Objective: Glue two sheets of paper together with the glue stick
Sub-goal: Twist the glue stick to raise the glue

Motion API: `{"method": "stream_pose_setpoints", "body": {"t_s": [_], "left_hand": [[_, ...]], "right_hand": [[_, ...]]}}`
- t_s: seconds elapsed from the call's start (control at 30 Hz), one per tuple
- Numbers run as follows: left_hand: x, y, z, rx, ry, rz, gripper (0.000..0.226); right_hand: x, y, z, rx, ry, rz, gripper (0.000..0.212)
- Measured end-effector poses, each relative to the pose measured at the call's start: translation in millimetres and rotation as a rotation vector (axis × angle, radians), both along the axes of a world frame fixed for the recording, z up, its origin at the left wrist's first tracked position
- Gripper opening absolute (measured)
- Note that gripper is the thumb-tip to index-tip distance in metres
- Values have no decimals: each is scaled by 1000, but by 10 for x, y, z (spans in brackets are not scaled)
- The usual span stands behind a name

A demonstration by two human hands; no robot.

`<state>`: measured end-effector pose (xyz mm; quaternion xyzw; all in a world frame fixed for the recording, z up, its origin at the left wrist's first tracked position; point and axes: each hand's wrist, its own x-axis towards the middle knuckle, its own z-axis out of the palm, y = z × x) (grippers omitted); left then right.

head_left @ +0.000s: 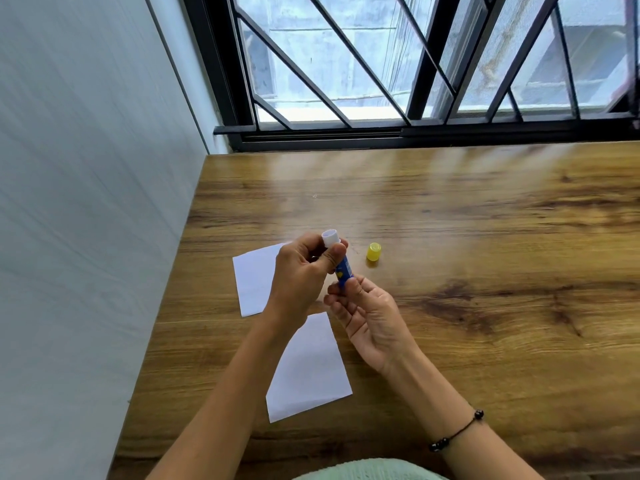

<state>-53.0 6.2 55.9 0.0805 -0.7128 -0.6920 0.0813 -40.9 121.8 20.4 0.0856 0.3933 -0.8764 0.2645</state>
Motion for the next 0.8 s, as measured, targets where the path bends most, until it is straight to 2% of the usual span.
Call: {"method": "stream_pose_setpoints", "body": {"t_s": [0.17,0.4,0.57,0.8], "left_hand": [[-14,-15,17,-9,9,3,7],[-9,-24,-3,-30,-6,-21,10],[-8,-4,-22,-25,-6,-28,9],[-29,-34,21,-64,16,-49,20]], "right_hand": [[-2,-32,-14,48,-23,25,38],[-3,-3,2,-31,-2,24,43],[12,-3,-41,13,-21,4,17],[14,-34,-43,-7,-5,3,28]]}}
